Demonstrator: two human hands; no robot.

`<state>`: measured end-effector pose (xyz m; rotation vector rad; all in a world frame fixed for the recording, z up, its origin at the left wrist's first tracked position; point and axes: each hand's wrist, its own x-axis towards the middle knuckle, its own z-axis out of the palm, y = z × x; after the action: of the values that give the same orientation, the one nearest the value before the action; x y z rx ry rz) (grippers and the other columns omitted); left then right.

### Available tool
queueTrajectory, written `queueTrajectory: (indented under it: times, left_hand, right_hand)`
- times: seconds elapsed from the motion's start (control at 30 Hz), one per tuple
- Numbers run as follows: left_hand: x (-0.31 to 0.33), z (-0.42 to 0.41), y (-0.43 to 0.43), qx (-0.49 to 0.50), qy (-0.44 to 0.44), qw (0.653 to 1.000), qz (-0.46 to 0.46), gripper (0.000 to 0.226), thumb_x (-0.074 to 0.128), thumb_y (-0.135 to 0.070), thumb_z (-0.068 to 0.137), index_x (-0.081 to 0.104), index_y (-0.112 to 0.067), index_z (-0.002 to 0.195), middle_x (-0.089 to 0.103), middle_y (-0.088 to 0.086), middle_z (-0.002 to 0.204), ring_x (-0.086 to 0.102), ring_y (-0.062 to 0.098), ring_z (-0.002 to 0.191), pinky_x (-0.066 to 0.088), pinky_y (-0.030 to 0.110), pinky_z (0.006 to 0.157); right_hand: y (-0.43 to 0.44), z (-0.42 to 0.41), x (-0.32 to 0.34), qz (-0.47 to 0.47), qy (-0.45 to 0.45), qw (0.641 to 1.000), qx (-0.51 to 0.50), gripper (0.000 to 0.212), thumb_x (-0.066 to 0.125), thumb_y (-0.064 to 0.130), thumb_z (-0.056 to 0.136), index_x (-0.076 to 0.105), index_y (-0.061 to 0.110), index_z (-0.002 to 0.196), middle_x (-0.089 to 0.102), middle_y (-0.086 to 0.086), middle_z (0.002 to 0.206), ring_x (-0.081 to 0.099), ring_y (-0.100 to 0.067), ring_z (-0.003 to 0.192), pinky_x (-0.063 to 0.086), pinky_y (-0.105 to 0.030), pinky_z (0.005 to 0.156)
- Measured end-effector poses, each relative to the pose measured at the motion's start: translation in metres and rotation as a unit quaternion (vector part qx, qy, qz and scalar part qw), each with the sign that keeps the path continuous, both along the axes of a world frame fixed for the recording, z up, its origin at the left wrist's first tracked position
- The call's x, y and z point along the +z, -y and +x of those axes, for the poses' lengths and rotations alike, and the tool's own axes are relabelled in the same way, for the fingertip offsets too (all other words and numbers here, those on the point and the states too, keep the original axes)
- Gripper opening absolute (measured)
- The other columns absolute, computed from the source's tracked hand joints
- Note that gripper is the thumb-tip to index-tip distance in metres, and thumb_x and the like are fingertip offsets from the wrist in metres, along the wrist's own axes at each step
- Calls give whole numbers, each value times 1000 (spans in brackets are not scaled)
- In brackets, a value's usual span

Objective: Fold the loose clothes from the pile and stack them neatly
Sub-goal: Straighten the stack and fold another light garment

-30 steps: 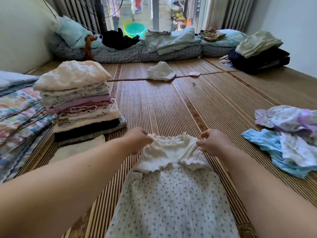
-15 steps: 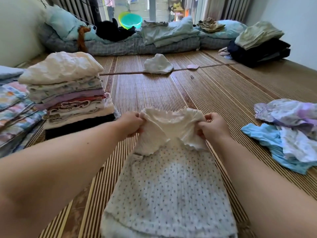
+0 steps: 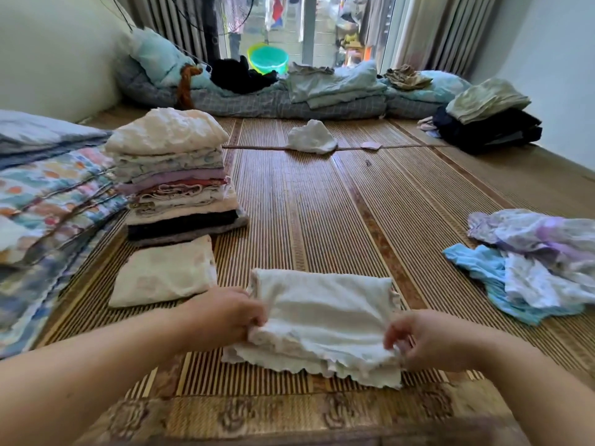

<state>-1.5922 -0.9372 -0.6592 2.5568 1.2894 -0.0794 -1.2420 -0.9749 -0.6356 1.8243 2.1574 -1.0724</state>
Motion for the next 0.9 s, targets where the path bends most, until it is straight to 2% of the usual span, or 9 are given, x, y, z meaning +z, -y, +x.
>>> queueTrajectory:
  times: [0.13, 0.3, 0.33, 0.4, 0.5, 0.6, 0.7, 0.8, 0.9]
  left_hand:
    - [-9, 0, 20, 4, -4, 1000, -6, 29, 55, -40, 88, 60, -41, 116, 55, -25, 114, 48, -1, 106, 42, 23, 93]
    - [-9, 21, 40, 28, -7, 1000, -1, 25, 55, -50, 90, 69, -37, 107, 59, -18, 105, 52, 3, 94, 46, 21, 83]
    - [-8, 27, 45, 37, -15, 999, -5, 25, 56, -49, 90, 69, -36, 107, 59, -17, 104, 54, 4, 93, 48, 24, 83]
    - [-3, 42, 56, 58, -30, 998, -16, 25, 55, -48, 91, 69, -34, 107, 61, -16, 103, 57, 6, 91, 50, 26, 82]
    - [5, 68, 75, 58, -69, 996, -22, 26, 46, -46, 94, 66, -31, 102, 62, -8, 102, 59, 15, 92, 51, 36, 82]
    - [5, 94, 94, 3, -121, 992, 35, 31, 32, -50, 97, 51, -32, 113, 64, 0, 106, 51, 24, 108, 41, 46, 92]
    - [3, 117, 109, -17, -92, 996, 4, 40, 32, -53, 95, 34, -37, 132, 60, 2, 124, 32, 23, 127, 17, 54, 101]
    - [1, 133, 115, -37, -42, 997, -50, 47, 35, -55, 95, 31, -42, 141, 49, -3, 142, 16, 18, 140, 2, 54, 108]
    - [-4, 131, 116, -42, 32, 997, -55, 50, 40, -57, 93, 35, -42, 140, 39, -10, 149, 12, 9, 144, 0, 48, 115]
  right_hand:
    - [10, -13, 3, 15, 26, 999, -27, 32, 61, 47, 88, 62, 37, 118, 62, 20, 108, 58, 7, 86, 44, -15, 71]
    - [-3, -31, -1, 10, 89, 996, 7, 48, 46, 57, 92, 59, 25, 125, 63, 1, 124, 59, -12, 108, 48, -31, 92]
    - [-8, -31, -4, 8, 110, 994, 8, 53, 44, 57, 93, 53, 25, 134, 55, -3, 136, 53, -19, 120, 43, -38, 103]
    - [-18, -30, -15, 28, 140, 990, -5, 53, 38, 55, 95, 37, 33, 143, 29, -2, 156, 26, -31, 143, 16, -59, 115]
    - [-28, -26, -26, 126, 210, 969, -25, 55, 35, 52, 97, 16, 46, 148, 1, 0, 162, -8, -36, 147, -7, -70, 106]
    - [-30, -25, -27, 207, 151, 966, -19, 56, 45, 44, 96, 20, 49, 146, 2, 4, 162, -6, -31, 148, -2, -67, 109]
    - [-18, -25, -23, 276, 66, 957, 68, 46, 50, 26, 95, 45, 47, 136, 30, 13, 155, 25, -13, 144, 22, -45, 116]
    - [10, -23, -18, 273, 11, 957, 99, 39, 48, 17, 90, 65, 40, 117, 64, 13, 125, 58, -2, 108, 44, -20, 92]
    - [42, -14, -16, 238, 17, 960, 145, 34, 46, 36, 87, 66, 37, 114, 66, 16, 115, 54, 3, 94, 43, -17, 82]
